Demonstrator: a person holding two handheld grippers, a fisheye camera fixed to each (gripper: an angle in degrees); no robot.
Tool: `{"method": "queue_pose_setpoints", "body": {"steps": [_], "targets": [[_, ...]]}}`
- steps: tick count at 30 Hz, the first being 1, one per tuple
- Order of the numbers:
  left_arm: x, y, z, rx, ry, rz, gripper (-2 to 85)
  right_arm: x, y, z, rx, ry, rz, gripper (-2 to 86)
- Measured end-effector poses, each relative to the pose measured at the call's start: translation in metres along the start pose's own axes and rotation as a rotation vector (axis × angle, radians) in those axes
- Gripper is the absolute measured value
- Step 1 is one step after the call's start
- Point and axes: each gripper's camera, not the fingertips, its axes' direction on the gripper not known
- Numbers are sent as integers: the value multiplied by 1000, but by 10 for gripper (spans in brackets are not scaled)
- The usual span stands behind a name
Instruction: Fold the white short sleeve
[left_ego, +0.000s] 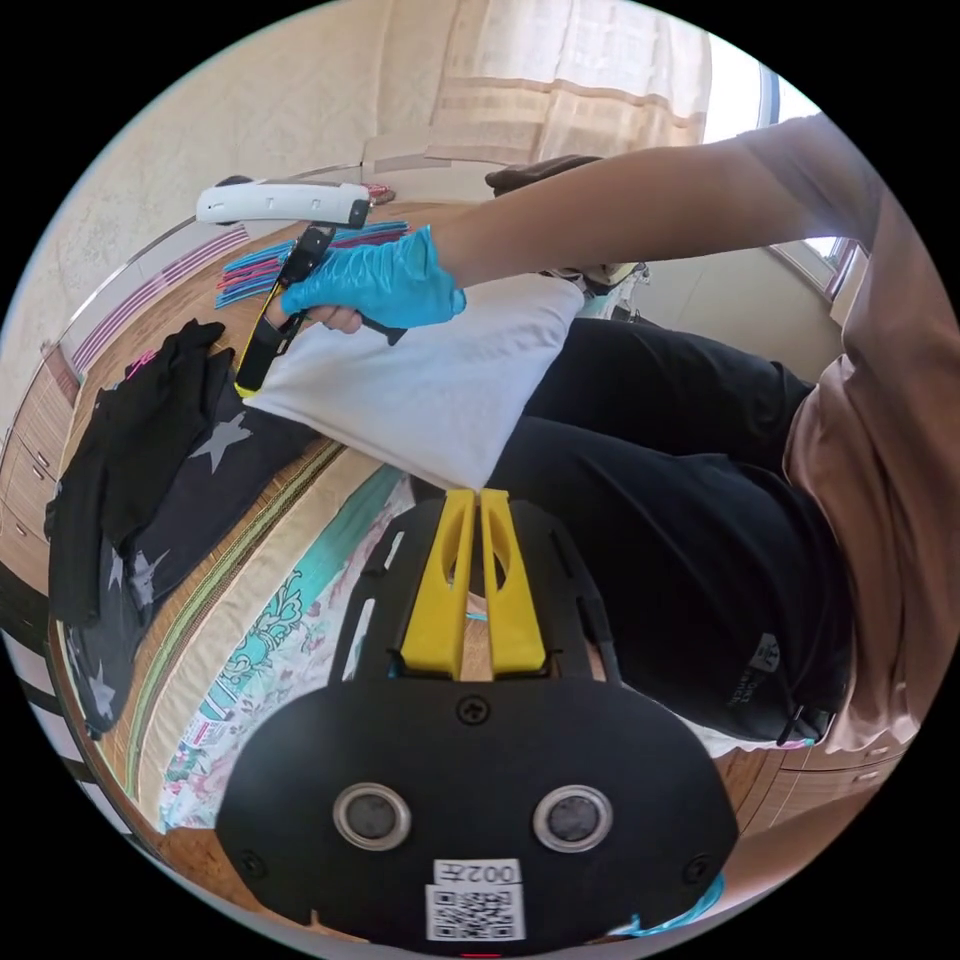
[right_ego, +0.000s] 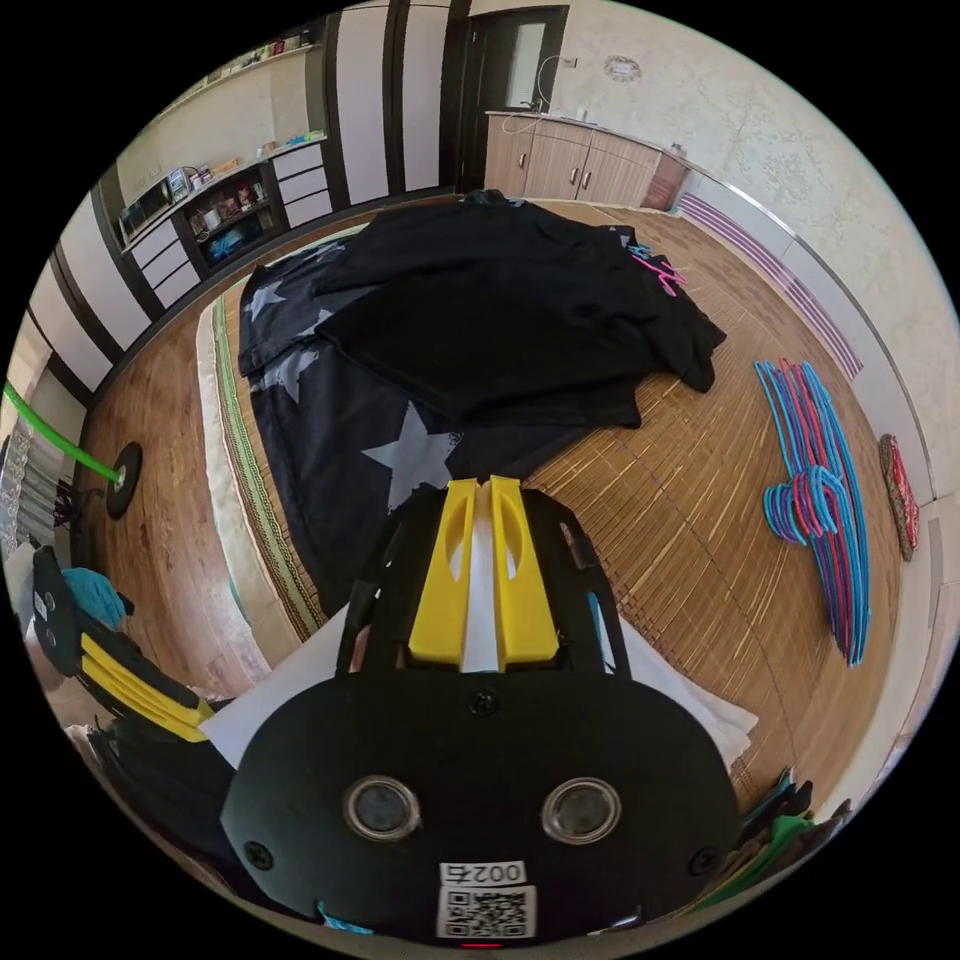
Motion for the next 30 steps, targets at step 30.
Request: {"method": "queue_pose_setpoints", "body": {"steps": [30], "targets": [[56,-38,-3,-102,-143,-138,-9,44,363,-136,-34,48,404,141]]}}
